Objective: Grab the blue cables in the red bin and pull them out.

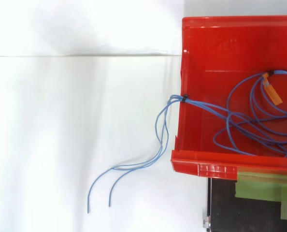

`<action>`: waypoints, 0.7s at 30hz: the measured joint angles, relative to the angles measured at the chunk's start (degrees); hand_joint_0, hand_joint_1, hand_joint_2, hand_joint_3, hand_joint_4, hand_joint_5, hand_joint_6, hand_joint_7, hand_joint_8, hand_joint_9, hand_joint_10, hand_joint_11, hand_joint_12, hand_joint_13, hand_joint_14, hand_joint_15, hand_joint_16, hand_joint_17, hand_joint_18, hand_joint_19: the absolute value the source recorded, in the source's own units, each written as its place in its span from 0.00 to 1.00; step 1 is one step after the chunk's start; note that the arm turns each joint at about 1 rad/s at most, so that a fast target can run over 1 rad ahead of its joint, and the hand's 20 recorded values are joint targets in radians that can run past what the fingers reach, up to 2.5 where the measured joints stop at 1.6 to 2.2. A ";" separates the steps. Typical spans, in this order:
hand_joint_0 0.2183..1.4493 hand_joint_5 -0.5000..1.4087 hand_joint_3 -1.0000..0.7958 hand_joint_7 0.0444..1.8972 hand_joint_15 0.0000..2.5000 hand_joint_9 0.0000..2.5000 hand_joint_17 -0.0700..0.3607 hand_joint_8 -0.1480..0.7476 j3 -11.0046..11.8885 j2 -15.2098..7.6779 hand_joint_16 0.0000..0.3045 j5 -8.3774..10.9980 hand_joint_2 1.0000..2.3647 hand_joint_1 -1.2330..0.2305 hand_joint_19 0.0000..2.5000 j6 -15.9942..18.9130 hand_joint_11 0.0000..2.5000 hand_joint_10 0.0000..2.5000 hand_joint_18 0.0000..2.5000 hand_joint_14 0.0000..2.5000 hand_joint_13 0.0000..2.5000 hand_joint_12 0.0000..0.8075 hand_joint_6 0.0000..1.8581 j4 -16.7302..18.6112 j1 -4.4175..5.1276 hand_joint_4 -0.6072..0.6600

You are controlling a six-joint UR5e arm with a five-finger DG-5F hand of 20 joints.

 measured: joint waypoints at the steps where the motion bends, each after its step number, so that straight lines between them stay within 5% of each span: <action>1: 0.44 0.46 0.00 0.10 0.09 0.26 0.44 0.44 0.00 0.01 0.17 0.00 0.00 0.28 0.14 0.00 0.13 0.00 0.12 0.00 0.18 0.43 0.00 0.00 0.00 0.60; 21: 0.44 0.46 0.00 0.10 0.11 0.28 0.44 0.45 -0.01 -0.01 0.17 0.00 0.00 0.29 0.16 0.00 0.15 0.00 0.15 0.00 0.21 0.43 0.00 0.00 0.00 0.60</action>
